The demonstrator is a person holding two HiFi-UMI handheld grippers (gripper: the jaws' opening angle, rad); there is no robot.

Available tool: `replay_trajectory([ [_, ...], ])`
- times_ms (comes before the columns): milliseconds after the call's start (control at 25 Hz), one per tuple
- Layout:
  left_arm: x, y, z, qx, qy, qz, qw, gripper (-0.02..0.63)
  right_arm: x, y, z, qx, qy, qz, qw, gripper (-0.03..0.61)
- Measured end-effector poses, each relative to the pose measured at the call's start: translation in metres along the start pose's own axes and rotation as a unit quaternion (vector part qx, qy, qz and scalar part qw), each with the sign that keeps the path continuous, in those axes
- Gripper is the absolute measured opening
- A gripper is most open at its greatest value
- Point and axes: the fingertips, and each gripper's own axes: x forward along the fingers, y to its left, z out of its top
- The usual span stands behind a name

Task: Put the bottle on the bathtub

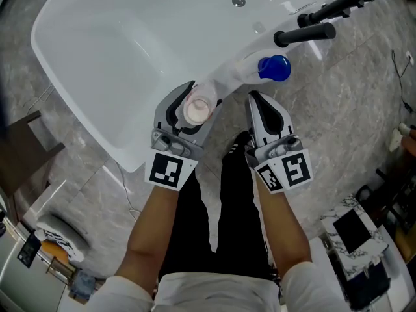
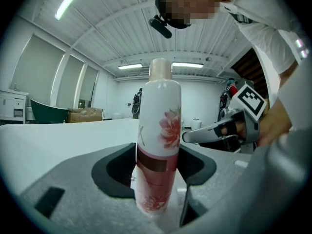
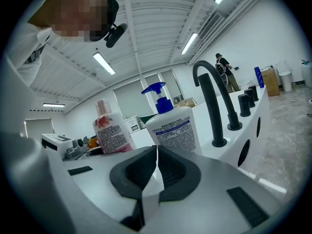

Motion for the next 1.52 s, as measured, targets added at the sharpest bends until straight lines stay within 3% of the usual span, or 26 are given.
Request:
replay_trajectory([
  [360,-0.020,-0.004,-0.005,-0.006,0.023,0.003,0.9997,0.245,-0.005,0.008,0.001,0.003,0.010,0.001,1.000,0.018],
  [600,-0.054,0.002,-0.002,-0.089,0.025,0.041,0.9949,0.244,-0.017,0.031,0.019,0.005,0.018,0.014,1.000,0.018],
  [800,-0.086,-0.023,0.022,-0.115,0.024,0.009,0.9930,0.205,-0.043,0.058,0.051,-0.005,0.028,0.027,0.999,0.018],
  [960,-0.093,-0.032,0.072,-0.110,0.010,-0.010,0.9939,0.179,-0.062,0.072,0.094,-0.020,0.016,0.028,0.999,0.018],
  [1120,-0.107,-0.034,0.144,-0.105,-0.026,-0.021,0.9940,0.160,-0.083,0.090,0.143,-0.032,0.002,0.023,0.999,0.018],
  [1280,-0.130,-0.028,0.225,-0.081,-0.070,-0.030,0.9938,0.146,-0.103,0.114,0.201,-0.066,-0.021,0.030,0.997,0.018],
  [1520,-0.147,-0.016,0.310,-0.067,-0.111,-0.059,0.9898,0.085,-0.129,0.138,0.292,-0.124,-0.056,0.045,0.990,0.018],
])
